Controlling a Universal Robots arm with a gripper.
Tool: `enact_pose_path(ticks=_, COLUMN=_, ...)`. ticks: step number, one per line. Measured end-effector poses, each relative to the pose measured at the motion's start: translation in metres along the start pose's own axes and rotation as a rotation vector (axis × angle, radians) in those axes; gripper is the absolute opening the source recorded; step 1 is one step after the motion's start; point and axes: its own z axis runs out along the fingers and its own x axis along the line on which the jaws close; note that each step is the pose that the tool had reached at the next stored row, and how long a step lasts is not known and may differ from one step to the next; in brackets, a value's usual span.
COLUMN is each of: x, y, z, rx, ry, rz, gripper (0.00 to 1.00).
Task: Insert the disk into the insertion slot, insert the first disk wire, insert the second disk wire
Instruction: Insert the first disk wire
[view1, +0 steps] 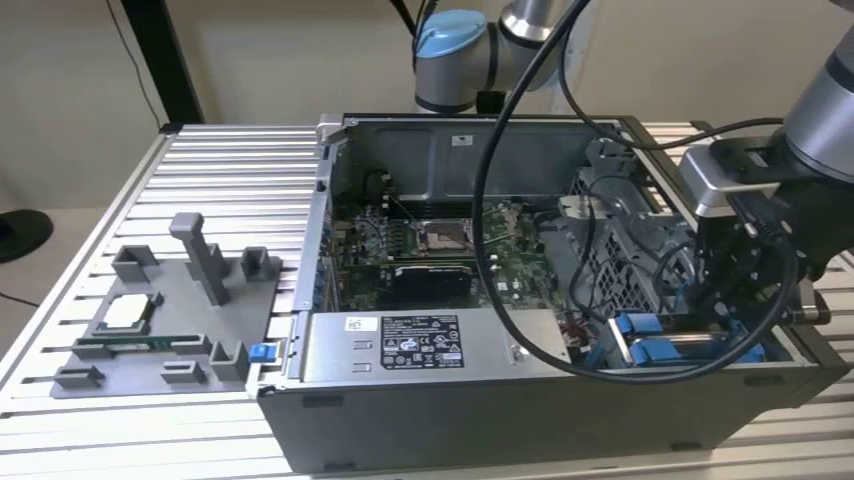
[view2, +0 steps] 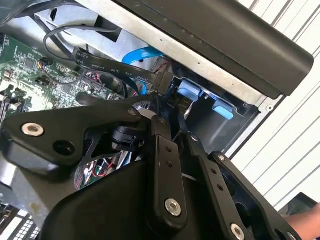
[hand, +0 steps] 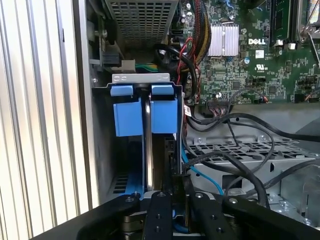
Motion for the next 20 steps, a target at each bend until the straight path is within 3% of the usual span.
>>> enact_pose_path(ticks=9, x=0.0, y=-0.0018, z=0.0023, rx=-0.0004, ry=-0.0048, rz=0.0, gripper=0.0)
enact_pose_path(ticks=20, x=-0.0001, y=-0.0033, z=0.0024, rx=-0.0001, ry=-0.0041, rz=-0.001, gripper=0.0)
